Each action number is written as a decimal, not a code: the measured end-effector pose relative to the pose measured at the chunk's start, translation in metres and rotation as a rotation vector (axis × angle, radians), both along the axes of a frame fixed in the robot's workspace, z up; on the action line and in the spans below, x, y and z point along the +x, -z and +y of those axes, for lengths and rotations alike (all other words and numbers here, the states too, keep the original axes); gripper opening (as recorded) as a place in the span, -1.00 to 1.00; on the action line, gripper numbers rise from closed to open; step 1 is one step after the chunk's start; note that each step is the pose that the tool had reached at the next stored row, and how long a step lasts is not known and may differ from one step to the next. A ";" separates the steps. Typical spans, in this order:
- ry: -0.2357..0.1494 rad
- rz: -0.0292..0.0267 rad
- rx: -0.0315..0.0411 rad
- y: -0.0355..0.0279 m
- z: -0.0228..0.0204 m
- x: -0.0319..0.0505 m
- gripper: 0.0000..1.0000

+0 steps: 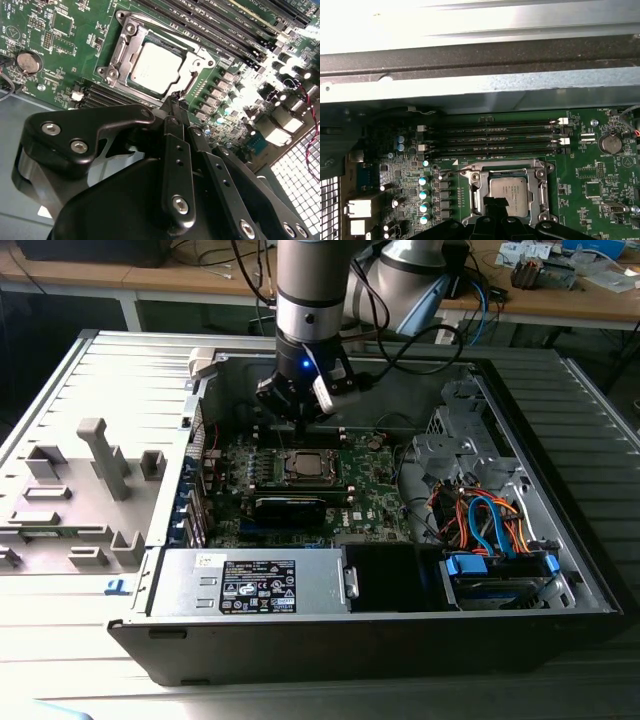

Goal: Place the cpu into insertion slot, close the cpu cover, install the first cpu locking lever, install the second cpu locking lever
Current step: 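Install the first cpu locking lever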

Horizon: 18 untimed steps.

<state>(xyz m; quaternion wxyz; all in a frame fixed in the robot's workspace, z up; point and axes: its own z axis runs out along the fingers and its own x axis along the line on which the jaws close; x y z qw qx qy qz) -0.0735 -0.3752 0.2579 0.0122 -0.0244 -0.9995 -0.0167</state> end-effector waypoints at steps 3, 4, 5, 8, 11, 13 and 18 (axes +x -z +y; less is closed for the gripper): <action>0.000 0.0000 0.0000 0.0000 0.0000 -0.0017 -0.79; 0.000 0.0000 0.0000 0.0000 0.0000 -0.0021 -0.79; 0.000 0.0000 0.0000 0.0000 0.0000 -0.0024 -0.79; 0.000 0.0000 0.0000 0.0000 0.0000 -0.0033 -0.79; 0.000 0.0000 0.0000 0.0000 0.0000 -0.0045 -0.79; 0.000 0.0000 0.0001 0.0000 0.0000 -0.0055 -0.79; 0.000 0.0000 0.0001 0.0000 0.0000 -0.0074 -0.79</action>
